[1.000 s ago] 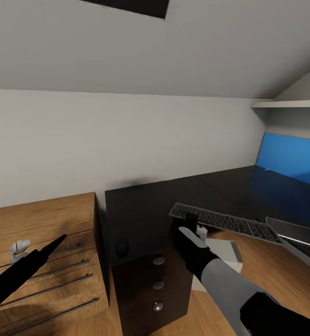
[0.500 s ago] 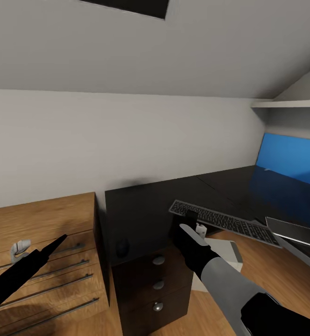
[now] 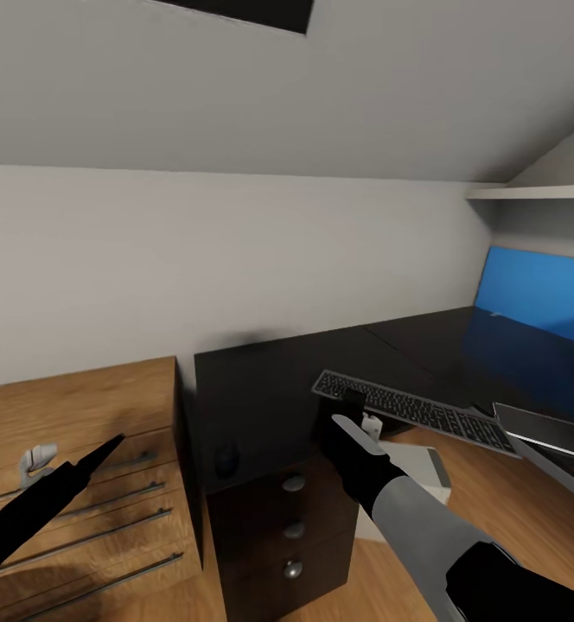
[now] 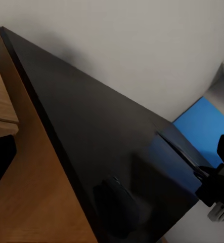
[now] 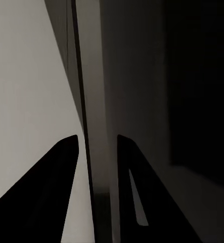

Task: In the bedroom, organize the workspace by keeping the computer under the desk, ensuring the monitor is on the desk, placing the keyboard on the desk next to the monitor, placing the mouse on the desk next to the keyboard, moving the folder from the swivel chair onto the desk next to the mouse, stacking the notebook on top of the folder with the pen on top of the notebook, and positioning the swivel chair next to the desk.

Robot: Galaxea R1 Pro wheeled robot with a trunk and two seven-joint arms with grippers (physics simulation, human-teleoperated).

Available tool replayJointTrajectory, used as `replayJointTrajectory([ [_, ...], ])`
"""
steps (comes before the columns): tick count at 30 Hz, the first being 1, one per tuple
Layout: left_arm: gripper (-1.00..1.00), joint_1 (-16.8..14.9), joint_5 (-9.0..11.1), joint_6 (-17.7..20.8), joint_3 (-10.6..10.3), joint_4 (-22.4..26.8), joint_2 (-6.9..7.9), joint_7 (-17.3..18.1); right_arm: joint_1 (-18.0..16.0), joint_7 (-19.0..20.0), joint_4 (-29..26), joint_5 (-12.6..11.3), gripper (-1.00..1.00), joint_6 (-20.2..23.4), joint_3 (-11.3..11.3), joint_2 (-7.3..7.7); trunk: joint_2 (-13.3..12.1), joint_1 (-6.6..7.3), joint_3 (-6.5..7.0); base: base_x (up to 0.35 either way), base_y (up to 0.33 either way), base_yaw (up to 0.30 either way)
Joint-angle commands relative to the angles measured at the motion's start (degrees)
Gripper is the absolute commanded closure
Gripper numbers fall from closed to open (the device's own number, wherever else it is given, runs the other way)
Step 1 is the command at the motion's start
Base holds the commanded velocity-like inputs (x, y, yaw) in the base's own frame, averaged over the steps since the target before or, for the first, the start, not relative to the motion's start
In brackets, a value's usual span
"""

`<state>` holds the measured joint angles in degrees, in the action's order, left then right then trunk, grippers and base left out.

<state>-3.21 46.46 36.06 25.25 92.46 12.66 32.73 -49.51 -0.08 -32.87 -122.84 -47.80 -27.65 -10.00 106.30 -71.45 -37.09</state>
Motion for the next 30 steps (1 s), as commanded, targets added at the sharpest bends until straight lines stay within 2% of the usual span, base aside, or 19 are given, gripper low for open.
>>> replayJointTrajectory([
  [1, -1.0, -0.04, 0.32, 0.41, 0.05, 0.0, 0.0, 0.05, -0.06, 0.0, 0.01, -0.12, 1.0, -0.28, -0.2, 0.0, 0.03, -0.01, -0.06, 0.206, 0.087, 0.0],
  [20, -1.0, -0.04, 0.39, 0.41, -0.09, 0.0, -0.09, 0.05, -0.06, -0.15, 0.16, -0.12, 1.0, -0.06, -1.34, 0.0, 0.03, -0.01, -0.06, 0.032, 0.012, 0.0],
  [22, -1.0, -0.04, 0.39, 0.41, -0.13, 0.0, -0.09, 0.05, -0.06, -0.16, 0.14, -0.12, 1.0, -0.07, -1.93, 0.0, 0.03, -0.01, -0.06, 0.0, 0.0, 0.0],
  [26, -1.0, -0.04, 0.39, 0.41, -0.19, 0.0, -0.09, 0.05, -0.06, -0.16, 0.1, -0.18, 1.0, -0.02, -4.77, 0.0, 0.03, -0.01, -0.06, 0.0, 0.0, 0.0],
  [30, -1.0, -0.04, 0.39, 0.41, -0.2, 0.0, -0.09, 0.05, -0.06, -0.18, 0.09, -0.2, 1.0, 0.04, -5.59, 0.0, 0.03, -0.01, -0.06, 0.0, 0.0, 0.0],
])
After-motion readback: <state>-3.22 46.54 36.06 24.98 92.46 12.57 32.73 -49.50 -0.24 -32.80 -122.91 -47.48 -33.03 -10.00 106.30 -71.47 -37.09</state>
